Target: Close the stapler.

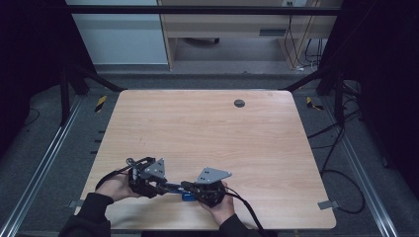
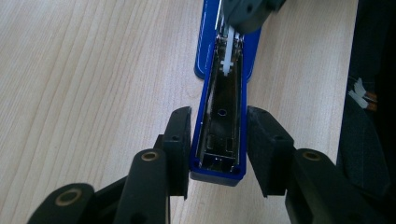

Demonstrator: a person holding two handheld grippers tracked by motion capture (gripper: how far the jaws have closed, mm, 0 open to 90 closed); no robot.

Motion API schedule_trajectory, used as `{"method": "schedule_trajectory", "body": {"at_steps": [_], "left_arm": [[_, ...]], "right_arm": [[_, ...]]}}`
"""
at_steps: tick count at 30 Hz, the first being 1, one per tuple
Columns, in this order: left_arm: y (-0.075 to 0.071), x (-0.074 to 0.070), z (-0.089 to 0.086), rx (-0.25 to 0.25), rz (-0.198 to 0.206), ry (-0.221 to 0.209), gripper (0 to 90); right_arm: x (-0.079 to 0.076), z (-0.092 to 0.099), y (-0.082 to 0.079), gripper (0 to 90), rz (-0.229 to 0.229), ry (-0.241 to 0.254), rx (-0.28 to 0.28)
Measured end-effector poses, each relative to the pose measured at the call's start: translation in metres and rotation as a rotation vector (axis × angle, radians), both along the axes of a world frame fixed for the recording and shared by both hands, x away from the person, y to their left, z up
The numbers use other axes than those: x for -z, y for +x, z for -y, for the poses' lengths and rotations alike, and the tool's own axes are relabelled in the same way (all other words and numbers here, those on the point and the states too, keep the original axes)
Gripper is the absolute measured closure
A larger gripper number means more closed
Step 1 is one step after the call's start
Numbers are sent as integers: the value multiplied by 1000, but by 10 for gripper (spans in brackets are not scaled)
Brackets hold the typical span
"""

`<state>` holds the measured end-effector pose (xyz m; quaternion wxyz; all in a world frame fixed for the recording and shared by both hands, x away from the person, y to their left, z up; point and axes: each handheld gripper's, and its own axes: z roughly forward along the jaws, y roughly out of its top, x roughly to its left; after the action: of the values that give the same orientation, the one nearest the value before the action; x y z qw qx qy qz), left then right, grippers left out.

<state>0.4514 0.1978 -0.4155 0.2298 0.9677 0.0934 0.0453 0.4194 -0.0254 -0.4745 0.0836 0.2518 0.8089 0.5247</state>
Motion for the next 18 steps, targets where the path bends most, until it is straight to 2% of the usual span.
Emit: {"method": "schedule_trajectory", "body": {"at_steps": [5,10,18], "left_arm": [[0,1,-1,-1,-3,-8,616],[0,1,-1,-1,-2,-9,617],[1,2,0,-7,1,-2,608]], "right_arm": [[3,-11,1,900,-9,7,3],[5,-19,1,900,-7,-16,10],[7,-20,3,900,-7,-28,12]]}}
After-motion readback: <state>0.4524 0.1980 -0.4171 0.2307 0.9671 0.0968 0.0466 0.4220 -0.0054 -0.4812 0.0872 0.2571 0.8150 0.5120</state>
